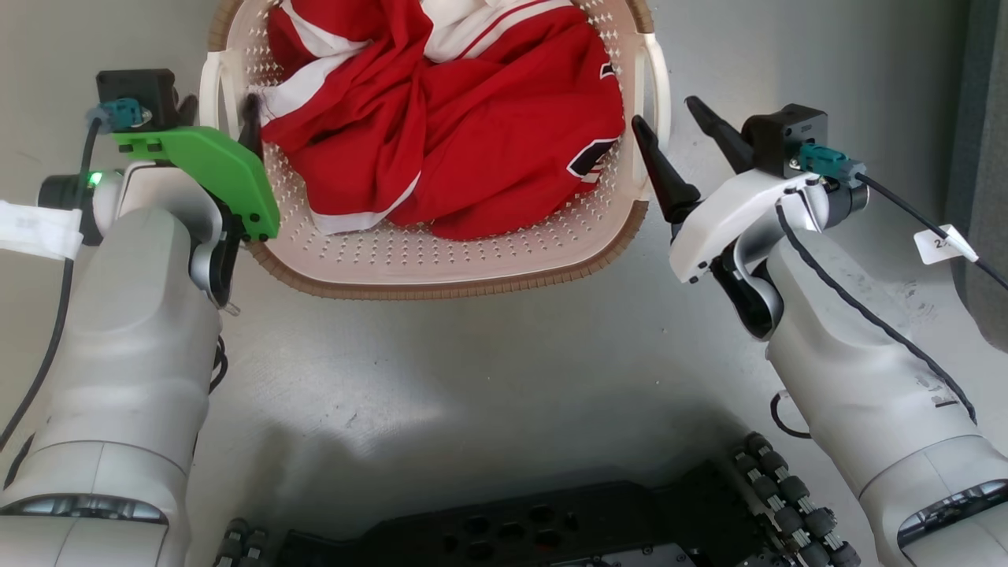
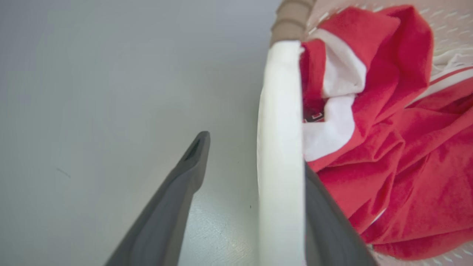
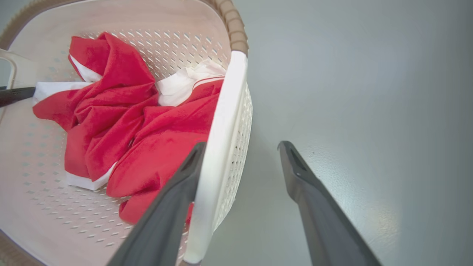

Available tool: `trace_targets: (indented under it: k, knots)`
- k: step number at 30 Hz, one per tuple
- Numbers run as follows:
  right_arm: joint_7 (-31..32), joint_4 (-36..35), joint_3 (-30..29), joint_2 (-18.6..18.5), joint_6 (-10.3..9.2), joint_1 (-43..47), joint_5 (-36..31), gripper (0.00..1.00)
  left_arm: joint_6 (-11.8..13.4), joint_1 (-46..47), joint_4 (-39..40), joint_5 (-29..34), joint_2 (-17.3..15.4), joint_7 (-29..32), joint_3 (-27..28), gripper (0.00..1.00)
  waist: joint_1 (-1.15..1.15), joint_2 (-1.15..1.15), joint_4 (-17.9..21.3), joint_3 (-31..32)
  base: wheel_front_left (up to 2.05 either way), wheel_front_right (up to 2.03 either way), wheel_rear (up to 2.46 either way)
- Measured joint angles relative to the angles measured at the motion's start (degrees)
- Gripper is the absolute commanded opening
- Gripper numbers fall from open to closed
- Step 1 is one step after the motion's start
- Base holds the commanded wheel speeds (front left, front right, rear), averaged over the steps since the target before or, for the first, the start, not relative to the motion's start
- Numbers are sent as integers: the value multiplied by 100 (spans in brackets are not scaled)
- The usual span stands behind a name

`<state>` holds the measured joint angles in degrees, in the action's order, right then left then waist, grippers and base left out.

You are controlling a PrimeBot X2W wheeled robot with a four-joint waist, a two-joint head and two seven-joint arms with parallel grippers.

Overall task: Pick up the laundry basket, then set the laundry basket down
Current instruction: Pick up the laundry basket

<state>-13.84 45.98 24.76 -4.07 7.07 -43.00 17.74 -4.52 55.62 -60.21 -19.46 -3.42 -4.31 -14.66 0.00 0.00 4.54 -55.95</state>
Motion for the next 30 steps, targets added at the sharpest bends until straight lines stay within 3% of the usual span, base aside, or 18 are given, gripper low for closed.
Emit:
trace_targets:
  k: [1, 2, 21, 30]
  knots:
    - [30, 42, 10, 3, 0, -8, 14, 69, -1, 13, -45, -1, 11, 11, -1, 0, 0, 0, -1, -3, 0, 0, 0]
    - [33, 68, 29, 3, 1, -16, 33, 0, -24, 24, -71, -8, 18, 47, -11, 0, 0, 0, -3, -7, 0, 0, 0]
    - [79, 502, 271, 77, 64, -230, 425, 0, -204, 193, -614, -157, 258, 2, -94, 0, 0, 0, -70, 137, 0, 0, 0]
    - [537, 929, 505, 37, 66, -242, 713, 0, -259, 171, -955, -452, 387, 277, -108, 0, 0, 0, -92, 484, 0, 0, 0]
